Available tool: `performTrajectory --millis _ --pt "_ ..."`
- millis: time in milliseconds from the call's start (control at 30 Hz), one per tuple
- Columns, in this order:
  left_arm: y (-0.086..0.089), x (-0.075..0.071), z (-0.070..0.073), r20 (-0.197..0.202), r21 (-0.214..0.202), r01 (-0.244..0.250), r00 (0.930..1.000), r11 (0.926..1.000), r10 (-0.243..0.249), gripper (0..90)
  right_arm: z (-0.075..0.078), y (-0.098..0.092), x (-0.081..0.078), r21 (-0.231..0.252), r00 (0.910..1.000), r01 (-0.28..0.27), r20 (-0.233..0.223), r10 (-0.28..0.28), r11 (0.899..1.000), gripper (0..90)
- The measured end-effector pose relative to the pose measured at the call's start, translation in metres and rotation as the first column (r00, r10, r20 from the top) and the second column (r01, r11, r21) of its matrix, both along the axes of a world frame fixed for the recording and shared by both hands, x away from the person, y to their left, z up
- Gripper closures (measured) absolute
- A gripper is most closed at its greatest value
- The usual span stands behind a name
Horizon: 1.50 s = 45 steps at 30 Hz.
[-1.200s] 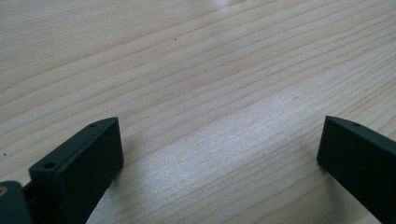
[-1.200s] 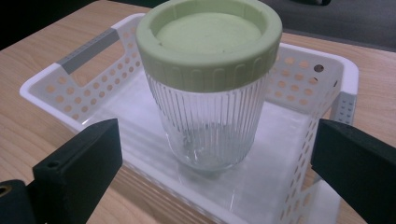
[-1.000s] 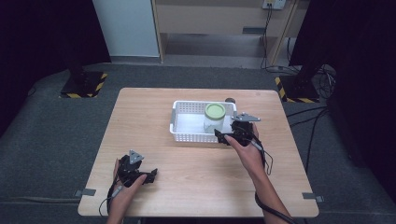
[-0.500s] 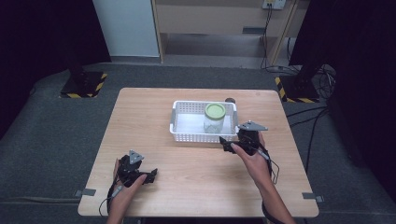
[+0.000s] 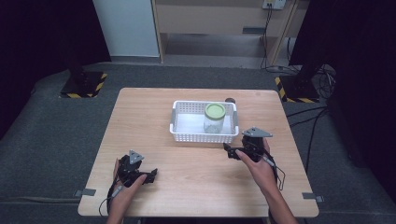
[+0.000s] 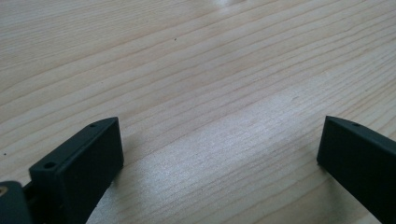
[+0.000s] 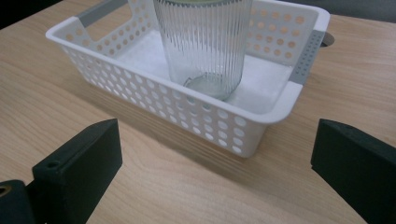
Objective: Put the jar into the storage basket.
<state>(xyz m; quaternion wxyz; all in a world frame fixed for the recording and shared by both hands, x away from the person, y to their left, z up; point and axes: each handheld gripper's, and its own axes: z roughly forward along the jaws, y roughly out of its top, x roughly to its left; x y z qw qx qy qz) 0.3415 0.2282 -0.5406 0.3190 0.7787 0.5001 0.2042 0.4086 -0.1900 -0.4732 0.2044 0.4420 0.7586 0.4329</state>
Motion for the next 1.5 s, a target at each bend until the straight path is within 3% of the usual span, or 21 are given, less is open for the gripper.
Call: performTrajectory --millis 867,1500 --pt "0.0 0.0 0.0 0.0 0.0 0.0 1.0 1.0 0.0 0.0 -0.022 -0.044 -0.037 -0.039 0.998 0.015 -0.061 -0.018 0.999 1.9" --pt "0.0 0.0 0.0 0.0 0.0 -0.001 1.0 1.0 0.001 0.0 -0.039 -0.062 -0.05 -0.054 0.9943 0.03 -0.101 -0.035 0.998 2.3"
